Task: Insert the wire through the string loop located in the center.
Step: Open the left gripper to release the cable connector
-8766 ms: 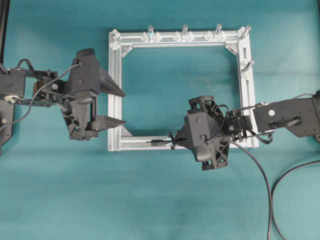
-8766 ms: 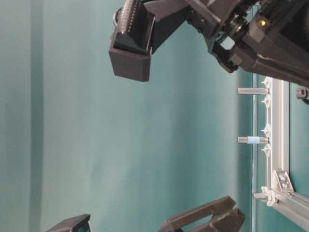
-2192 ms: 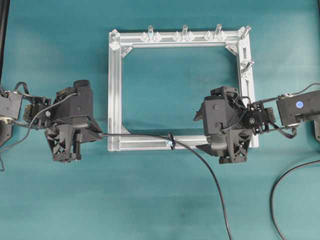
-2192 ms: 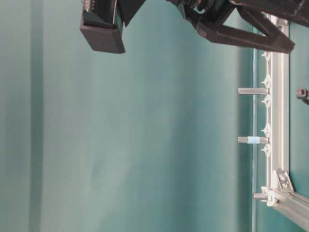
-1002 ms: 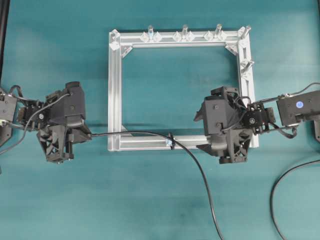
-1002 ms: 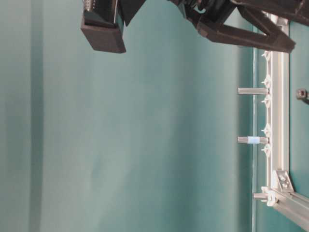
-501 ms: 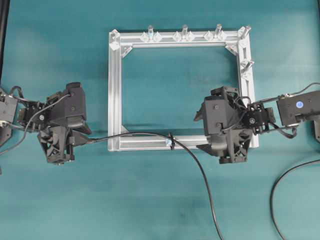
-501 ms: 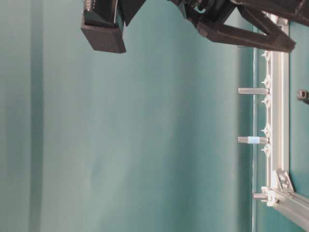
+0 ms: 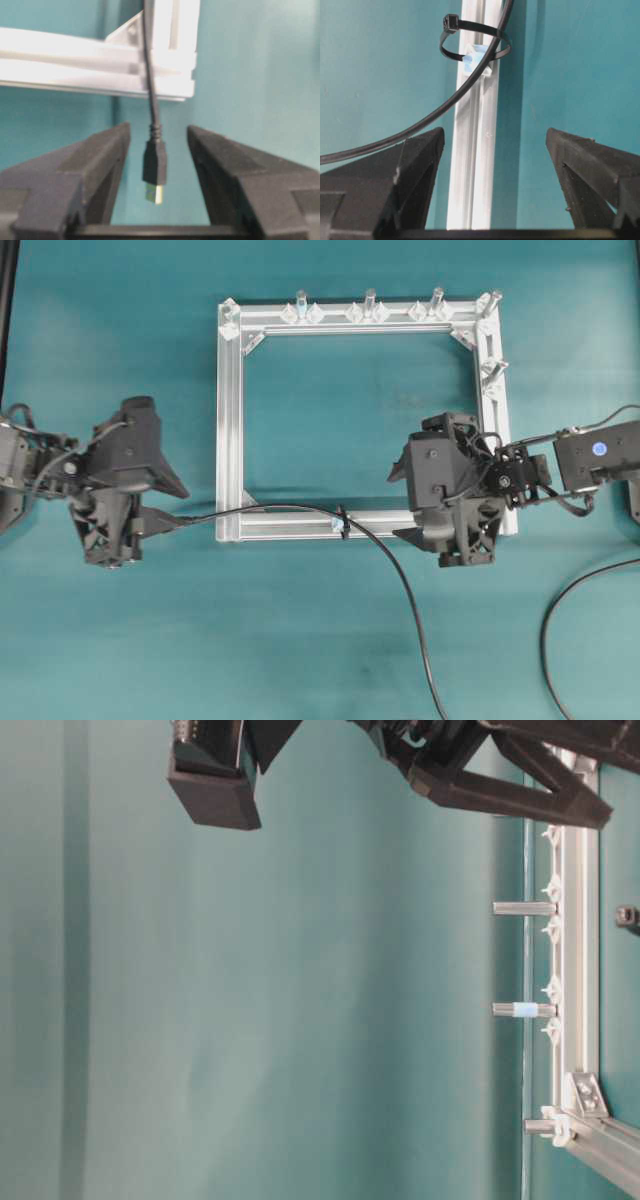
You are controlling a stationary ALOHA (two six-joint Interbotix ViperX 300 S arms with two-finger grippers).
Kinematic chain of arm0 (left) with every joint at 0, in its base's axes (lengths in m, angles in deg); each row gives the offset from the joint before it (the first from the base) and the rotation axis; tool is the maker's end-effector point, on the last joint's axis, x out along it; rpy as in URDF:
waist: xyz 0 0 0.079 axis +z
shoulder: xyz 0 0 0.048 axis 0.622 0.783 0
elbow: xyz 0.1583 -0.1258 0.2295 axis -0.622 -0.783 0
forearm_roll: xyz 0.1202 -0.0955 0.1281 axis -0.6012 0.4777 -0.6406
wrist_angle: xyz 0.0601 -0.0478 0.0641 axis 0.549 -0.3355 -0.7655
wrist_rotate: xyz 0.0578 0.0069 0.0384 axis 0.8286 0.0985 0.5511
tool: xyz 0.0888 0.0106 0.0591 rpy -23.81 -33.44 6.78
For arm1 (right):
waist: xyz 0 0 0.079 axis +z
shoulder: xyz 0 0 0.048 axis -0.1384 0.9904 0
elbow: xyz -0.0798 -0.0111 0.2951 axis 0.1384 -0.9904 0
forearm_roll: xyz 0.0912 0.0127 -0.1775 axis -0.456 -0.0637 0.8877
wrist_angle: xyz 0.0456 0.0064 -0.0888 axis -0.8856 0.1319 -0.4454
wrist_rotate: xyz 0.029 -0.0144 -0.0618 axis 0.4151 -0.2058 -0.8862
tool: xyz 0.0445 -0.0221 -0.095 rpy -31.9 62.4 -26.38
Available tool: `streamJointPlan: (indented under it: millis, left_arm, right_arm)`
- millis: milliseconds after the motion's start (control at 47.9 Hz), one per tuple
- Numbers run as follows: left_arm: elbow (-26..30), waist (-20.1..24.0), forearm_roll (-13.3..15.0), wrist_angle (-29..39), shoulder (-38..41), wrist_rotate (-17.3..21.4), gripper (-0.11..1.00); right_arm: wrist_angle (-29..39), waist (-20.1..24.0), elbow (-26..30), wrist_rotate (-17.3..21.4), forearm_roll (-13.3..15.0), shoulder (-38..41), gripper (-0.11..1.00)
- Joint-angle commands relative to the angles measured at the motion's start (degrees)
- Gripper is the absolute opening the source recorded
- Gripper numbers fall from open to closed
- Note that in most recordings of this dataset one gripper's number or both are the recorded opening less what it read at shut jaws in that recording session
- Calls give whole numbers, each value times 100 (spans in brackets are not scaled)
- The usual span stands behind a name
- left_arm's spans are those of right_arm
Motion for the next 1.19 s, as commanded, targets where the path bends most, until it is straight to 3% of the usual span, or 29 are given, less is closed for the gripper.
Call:
streamJointPlan:
  millis: [0, 146, 355, 480, 689, 1169]
  left_arm:
    - [114, 70, -18, 44, -387, 88, 57]
    - [123, 97, -26, 9, -879, 229, 57]
    - [141, 176, -26, -325, -1301, 984, 57]
    - [158, 299, -26, -668, -1415, 1239, 57]
    - [158, 519, -26, -1134, -1468, 1301, 57]
    - [123, 800, -26, -1828, -1582, 1450, 57]
  right_arm:
    - [-18, 9, 35, 9, 0, -123, 83]
    - [-44, 9, 35, 9, 0, -123, 83]
    - [-114, 9, 70, 70, 0, -141, 83]
    - [-149, 9, 62, 229, 0, -229, 83]
    - [-132, 9, 9, 422, 0, -519, 83]
    - [-272, -97, -299, 431, 0, -1055, 83]
